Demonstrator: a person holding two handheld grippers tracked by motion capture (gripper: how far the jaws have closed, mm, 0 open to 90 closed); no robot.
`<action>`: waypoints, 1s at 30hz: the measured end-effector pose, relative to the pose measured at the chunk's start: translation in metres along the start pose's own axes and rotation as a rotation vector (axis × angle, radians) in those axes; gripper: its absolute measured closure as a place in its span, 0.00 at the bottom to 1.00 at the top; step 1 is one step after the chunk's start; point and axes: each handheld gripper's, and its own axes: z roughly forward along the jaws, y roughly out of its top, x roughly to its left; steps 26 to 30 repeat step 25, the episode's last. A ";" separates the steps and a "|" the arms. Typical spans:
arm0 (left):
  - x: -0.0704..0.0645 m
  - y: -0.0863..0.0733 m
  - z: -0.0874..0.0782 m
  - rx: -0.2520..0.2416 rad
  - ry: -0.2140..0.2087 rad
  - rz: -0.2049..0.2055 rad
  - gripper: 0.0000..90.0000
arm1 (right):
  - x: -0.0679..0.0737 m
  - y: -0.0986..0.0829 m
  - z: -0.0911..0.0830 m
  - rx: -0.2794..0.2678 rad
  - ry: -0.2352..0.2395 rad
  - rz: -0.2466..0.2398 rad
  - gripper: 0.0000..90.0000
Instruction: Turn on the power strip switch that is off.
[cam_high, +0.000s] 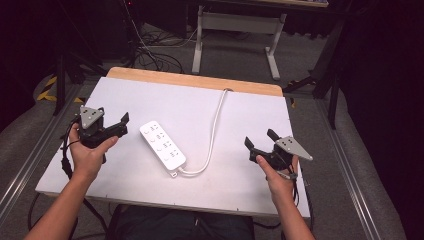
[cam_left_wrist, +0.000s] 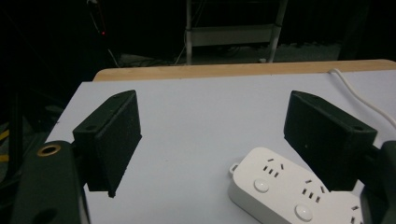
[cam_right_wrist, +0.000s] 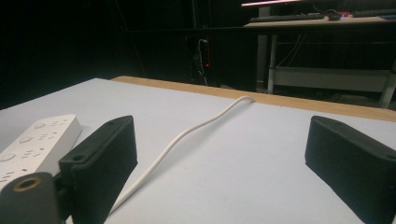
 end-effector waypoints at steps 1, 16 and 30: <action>-0.001 -0.001 -0.001 0.003 0.008 0.003 0.21 | 0.000 0.000 0.000 -0.001 0.000 0.002 0.11; -0.004 -0.009 -0.010 -0.011 0.022 0.041 0.19 | 0.000 0.000 0.000 0.001 -0.001 0.000 0.11; -0.002 -0.009 -0.010 -0.007 0.026 0.035 0.19 | 0.000 0.000 0.001 0.003 -0.003 -0.002 0.11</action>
